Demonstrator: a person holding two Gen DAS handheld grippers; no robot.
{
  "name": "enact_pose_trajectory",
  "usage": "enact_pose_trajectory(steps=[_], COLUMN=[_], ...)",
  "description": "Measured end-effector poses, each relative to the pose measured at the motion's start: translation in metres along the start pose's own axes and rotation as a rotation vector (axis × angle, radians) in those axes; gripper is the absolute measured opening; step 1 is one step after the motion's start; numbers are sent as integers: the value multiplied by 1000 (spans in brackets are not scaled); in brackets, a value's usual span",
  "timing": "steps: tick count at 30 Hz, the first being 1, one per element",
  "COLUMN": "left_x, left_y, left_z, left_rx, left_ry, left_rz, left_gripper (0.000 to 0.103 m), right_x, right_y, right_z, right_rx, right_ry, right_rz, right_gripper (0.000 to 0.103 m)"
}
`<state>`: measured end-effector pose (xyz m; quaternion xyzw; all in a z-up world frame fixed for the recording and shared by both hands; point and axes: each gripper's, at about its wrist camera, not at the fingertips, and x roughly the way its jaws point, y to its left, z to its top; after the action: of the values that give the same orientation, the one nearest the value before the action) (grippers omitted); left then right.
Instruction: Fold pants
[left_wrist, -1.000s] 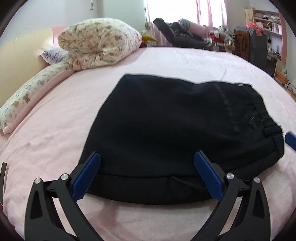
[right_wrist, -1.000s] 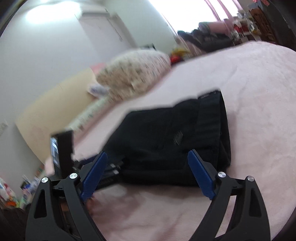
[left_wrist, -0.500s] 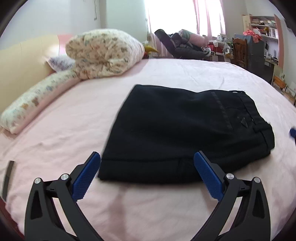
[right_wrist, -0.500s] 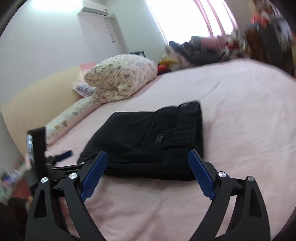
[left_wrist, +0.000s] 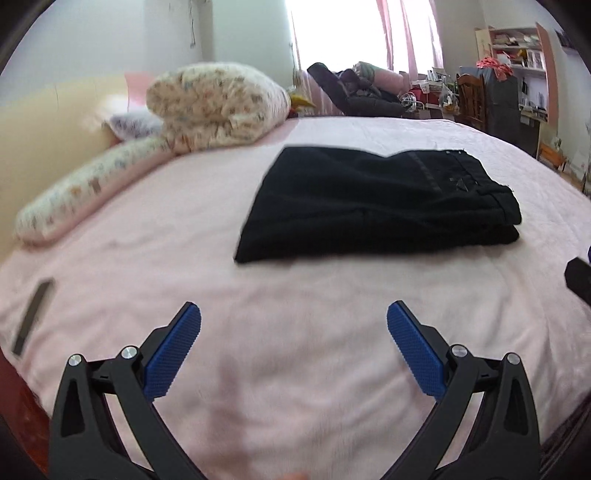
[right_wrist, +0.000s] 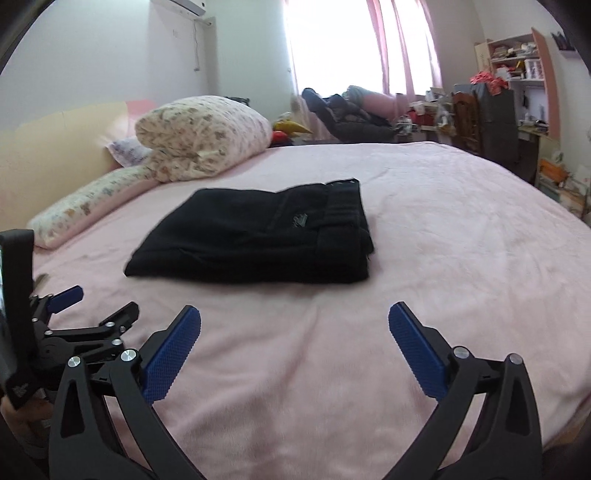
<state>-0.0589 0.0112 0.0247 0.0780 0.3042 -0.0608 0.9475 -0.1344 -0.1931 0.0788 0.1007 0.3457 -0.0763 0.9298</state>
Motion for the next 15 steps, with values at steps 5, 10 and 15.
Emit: enact_pose_trajectory(steps=[5,10,15], left_x=[-1,-2,2], left_y=[7,15,20], left_z=[-7,-13,-18], left_rx=[-35,-54,-64], left_ry=[0,-3,12], left_rz=[-11,11,36], left_gripper=[101,101,101], right_x=[3,8,10], right_y=[11,25,39], right_z=[-13,-20,-24], right_rx=[-38,-67,-78], right_ry=[9,11,3], right_rz=[-42,-57,-69], right_gripper=[102,102,102])
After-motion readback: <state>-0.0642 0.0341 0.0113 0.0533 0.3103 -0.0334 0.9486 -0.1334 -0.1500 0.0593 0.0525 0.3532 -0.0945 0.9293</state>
